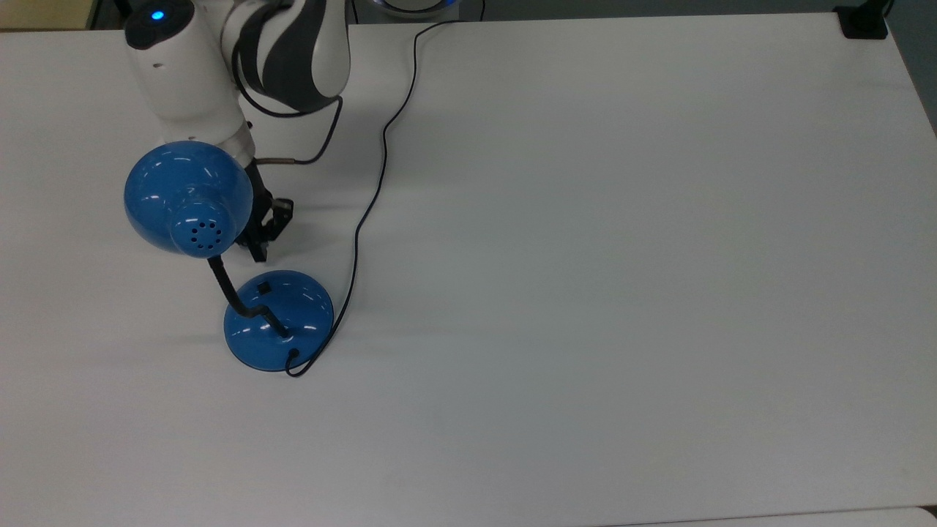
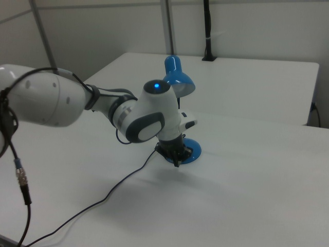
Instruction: Turn off the lamp
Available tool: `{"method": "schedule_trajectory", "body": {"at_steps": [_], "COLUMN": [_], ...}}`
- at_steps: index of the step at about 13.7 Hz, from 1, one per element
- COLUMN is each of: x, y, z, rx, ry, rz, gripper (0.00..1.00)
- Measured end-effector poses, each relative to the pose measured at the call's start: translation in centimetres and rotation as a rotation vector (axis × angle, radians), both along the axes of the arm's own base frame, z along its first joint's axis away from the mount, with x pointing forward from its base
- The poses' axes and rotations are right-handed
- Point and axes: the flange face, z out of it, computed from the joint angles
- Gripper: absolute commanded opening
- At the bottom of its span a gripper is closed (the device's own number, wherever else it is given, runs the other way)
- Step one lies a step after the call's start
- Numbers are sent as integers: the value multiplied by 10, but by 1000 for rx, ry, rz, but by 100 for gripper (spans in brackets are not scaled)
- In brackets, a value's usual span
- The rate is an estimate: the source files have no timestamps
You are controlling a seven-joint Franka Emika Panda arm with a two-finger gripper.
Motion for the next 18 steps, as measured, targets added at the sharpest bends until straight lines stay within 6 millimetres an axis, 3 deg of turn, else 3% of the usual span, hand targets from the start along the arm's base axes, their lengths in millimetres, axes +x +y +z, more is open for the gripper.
{"method": "schedule_trajectory", "body": {"at_steps": [1,2,3,4,6,8,11,13,16,18], "x": [-9,-18,-32,-42,-60,-67,-76,-85,-91,-83], "y": [-5,-8,-9,-8,-2,11,42,73,121,136], "z": [15,29,47,61,105,149,211,251,286,288], "rx": [-4,-19,-42,-56,-38,-33,-42,-41,-33,-30], "ry": [56,108,192,263,389,390,337,310,259,205], "rz": [28,58,101,128,155,150,58,-2,-119,-148], "gripper": [18,39,75,100,100,100,100,100,100,100]}}
